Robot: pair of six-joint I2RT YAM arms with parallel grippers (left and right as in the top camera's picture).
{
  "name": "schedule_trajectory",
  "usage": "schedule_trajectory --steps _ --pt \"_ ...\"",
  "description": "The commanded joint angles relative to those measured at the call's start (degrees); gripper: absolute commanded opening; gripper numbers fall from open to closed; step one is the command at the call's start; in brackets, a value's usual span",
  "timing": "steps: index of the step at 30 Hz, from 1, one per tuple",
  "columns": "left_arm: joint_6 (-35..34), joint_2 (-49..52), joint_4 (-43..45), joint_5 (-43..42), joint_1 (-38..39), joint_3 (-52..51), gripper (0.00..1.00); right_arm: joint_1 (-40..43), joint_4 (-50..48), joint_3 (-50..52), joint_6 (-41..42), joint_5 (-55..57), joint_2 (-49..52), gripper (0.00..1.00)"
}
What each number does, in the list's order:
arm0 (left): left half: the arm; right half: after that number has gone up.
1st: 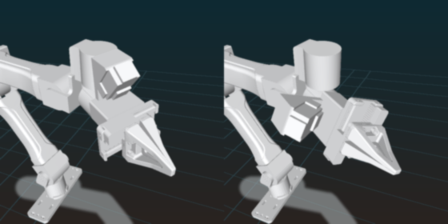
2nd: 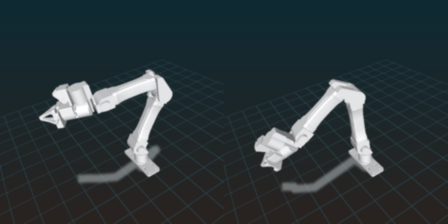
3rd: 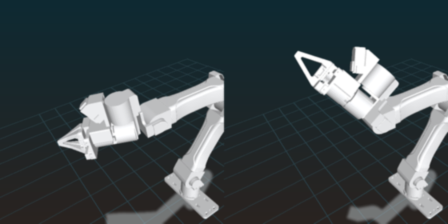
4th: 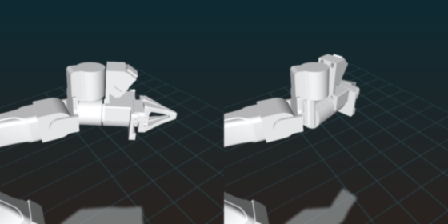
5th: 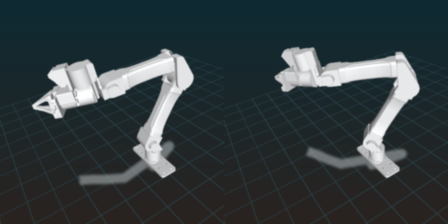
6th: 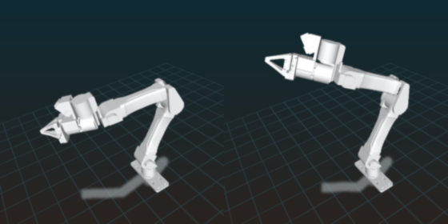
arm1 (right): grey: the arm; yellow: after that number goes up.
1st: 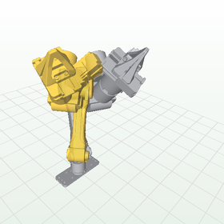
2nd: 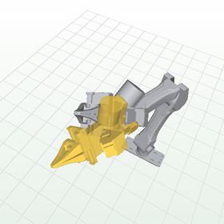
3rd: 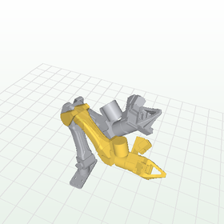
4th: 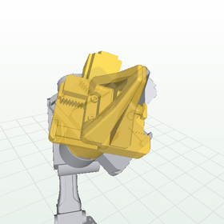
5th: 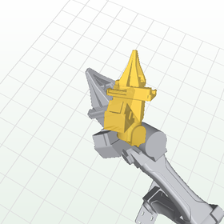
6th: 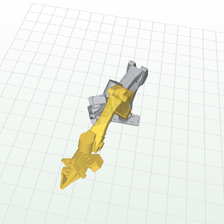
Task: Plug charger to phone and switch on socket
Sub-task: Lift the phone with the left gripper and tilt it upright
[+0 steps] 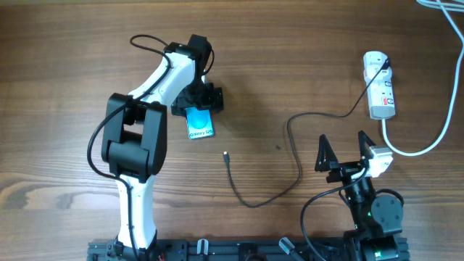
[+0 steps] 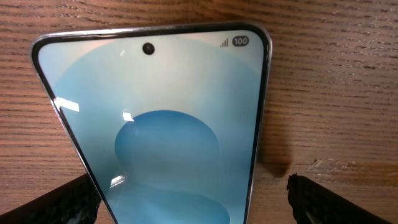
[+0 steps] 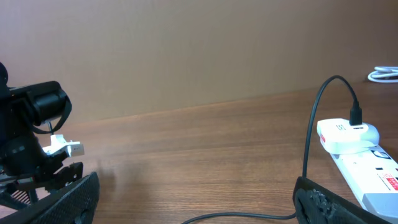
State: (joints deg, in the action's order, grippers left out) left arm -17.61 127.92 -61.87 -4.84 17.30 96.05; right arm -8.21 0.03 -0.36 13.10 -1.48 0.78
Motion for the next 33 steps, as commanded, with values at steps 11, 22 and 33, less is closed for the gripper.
schedule_trajectory --steps 11,22,33 --pt "-4.74 2.38 -0.44 0.92 4.24 -1.33 0.71 -0.39 -0.2 0.07 -1.01 -0.57 -0.5 1.0" --pt "-4.33 2.38 1.09 3.21 6.45 -1.33 0.98 -0.39 -0.2 0.07 -1.01 -0.57 -0.5 1.0" --pt "-5.09 0.48 0.59 -1.46 4.98 -1.31 0.67 -0.39 -0.59 0.07 -1.05 2.73 -0.5 1.0"
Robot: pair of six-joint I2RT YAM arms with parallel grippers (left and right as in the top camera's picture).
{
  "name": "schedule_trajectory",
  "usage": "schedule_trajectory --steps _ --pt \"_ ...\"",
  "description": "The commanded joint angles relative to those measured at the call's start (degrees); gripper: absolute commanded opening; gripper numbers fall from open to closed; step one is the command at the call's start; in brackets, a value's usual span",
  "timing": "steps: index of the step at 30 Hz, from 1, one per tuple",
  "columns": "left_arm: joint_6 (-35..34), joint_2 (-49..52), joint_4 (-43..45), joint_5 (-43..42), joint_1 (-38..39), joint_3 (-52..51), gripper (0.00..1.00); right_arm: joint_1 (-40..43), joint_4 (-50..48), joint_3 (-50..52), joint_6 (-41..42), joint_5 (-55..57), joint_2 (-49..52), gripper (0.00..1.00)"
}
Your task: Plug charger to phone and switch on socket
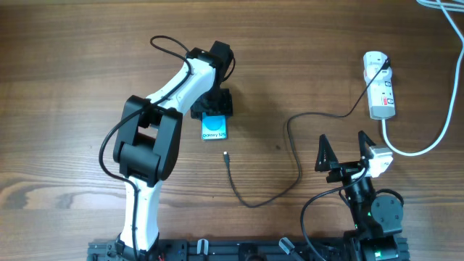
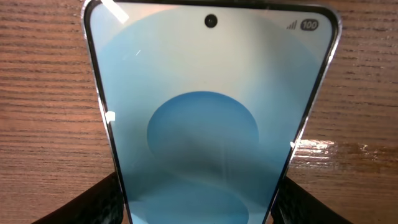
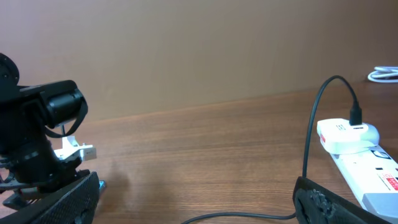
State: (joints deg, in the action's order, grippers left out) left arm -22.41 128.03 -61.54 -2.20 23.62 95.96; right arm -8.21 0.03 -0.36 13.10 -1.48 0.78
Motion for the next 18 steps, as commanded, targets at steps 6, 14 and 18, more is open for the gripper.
schedule_trajectory --steps 6,14,18 --pt "5.95 -5.05 -0.61 -20.9 -6.12 -1.18 0.66 -0.39 -0.39 0.07 5.66 -4.0 -0.5 1.0" --pt "16.7 -6.32 -0.35 -45.35 -11.3 -1.18 0.67 -0.39 2.91 -6.56 9.6 -19.21 1.62 1.0" --pt "17.77 -6.32 0.33 -49.94 -11.41 -1.18 0.67 -0.39 14.67 -24.57 8.37 -19.26 12.48 1.0"
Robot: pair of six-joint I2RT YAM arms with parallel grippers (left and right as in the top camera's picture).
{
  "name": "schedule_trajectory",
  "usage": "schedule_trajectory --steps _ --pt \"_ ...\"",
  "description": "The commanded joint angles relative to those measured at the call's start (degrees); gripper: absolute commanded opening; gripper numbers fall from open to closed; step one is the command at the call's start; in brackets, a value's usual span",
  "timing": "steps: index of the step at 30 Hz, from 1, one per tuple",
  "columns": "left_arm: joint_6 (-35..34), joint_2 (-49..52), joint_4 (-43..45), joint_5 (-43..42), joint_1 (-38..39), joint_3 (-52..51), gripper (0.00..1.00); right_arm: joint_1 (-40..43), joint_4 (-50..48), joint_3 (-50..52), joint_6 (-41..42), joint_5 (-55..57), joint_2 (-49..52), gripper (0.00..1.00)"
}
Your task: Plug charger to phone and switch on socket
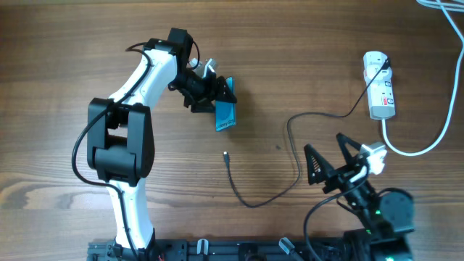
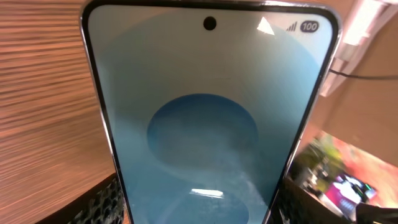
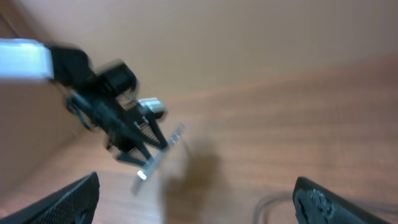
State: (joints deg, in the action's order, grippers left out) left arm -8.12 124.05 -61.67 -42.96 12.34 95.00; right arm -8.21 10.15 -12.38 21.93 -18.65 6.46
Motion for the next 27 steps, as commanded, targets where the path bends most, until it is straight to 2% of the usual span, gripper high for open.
schedule_trajectory --steps 1,3,7,9,11,15,19,24,27 --pt "3.43 -2.34 0.76 -10.03 -0.13 -0.22 0.67 -0.39 10.4 -20.65 -3.28 -2.54 12.94 1.0" --pt "3.41 -2.34 1.27 -10.23 -0.13 -0.22 0.67 -0.39 23.52 -36.85 -6.88 -3.41 26.08 1.0" --pt "3.43 -2.34 1.33 -11.98 -0.13 -0.22 0.67 -0.39 30.71 -52.7 -2.4 -7.34 40.76 1.0" --pt "3.43 -2.34 1.29 -12.33 -0.07 -0.22 0.67 -0.39 29.64 -53.62 -0.92 -13.62 45.29 1.0" --pt "3.43 -2.34 1.29 -12.35 0.22 -0.22 0.67 -0.48 30.58 -53.62 -0.9 -18.99 50.82 0.88" --pt "3.43 -2.34 1.36 -12.33 0.96 -0.22 0.68 -4.61 35.41 -53.62 -2.93 -19.34 64.3 0.8" --pt "3.45 -2.34 1.51 -12.33 1.42 -0.22 0.68 -11.82 32.94 -53.62 -3.96 -13.29 76.81 0.81" --pt "3.52 -2.34 1.62 -12.28 1.92 -0.22 0.69 -16.92 23.54 -53.62 0.96 -14.75 89.68 0.82" --pt "3.5 -2.34 2.14 -12.28 2.08 -0.22 0.69 -17.88 17.81 -53.62 3.08 -17.42 92.48 0.79"
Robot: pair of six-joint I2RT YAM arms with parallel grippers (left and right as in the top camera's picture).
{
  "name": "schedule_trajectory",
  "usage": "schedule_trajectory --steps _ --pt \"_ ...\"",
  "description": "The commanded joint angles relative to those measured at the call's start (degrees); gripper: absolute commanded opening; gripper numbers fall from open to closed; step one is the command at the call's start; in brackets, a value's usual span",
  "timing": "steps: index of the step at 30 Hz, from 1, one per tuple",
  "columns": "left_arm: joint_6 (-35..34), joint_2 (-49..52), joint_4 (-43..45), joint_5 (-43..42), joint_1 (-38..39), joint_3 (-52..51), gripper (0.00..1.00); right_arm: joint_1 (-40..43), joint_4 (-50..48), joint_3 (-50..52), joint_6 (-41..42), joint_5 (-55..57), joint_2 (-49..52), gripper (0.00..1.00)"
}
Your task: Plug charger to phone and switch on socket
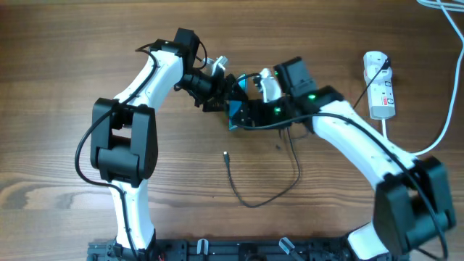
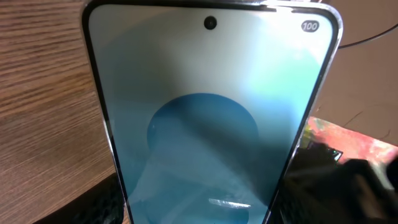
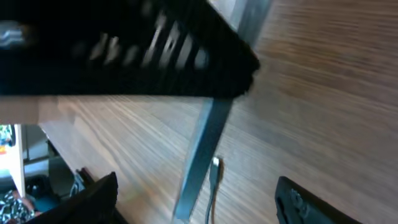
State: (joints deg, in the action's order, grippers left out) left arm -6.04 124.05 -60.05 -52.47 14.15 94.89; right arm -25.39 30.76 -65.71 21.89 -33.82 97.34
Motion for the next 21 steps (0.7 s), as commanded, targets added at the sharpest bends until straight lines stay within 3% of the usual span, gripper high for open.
schedule_trajectory --steps 1,5,8,15,18,20,21 --pt "1.42 -2.34 0.55 -2.78 0.26 -0.11 0.69 -0.7 -3.89 -0.28 3.67 -2.1 1.73 0.78" --pt "2.49 -2.34 0.46 -2.82 0.26 -0.11 0.68 -0.7 -9.27 -0.28 3.82 -0.04 1.79 0.56" --pt "2.67 -2.34 0.33 -2.8 0.26 -0.11 0.68 -0.7 -8.87 -0.2 5.51 -0.09 1.79 0.34" --pt "2.67 -2.34 0.57 -2.82 0.26 -0.11 0.68 -1.77 -7.87 0.85 6.27 2.16 1.79 0.31" --pt "2.67 -2.34 0.61 -2.8 0.26 -0.11 0.69 -1.77 -8.52 0.85 7.28 3.63 1.79 0.13" --pt "2.64 -2.34 0.61 -2.8 0.26 -0.11 0.7 -1.77 -8.46 0.85 7.19 4.33 1.79 0.09" --pt "2.64 -2.34 0.61 -2.78 0.26 -0.11 0.78 -1.77 -8.15 0.85 7.23 4.26 1.79 0.05"
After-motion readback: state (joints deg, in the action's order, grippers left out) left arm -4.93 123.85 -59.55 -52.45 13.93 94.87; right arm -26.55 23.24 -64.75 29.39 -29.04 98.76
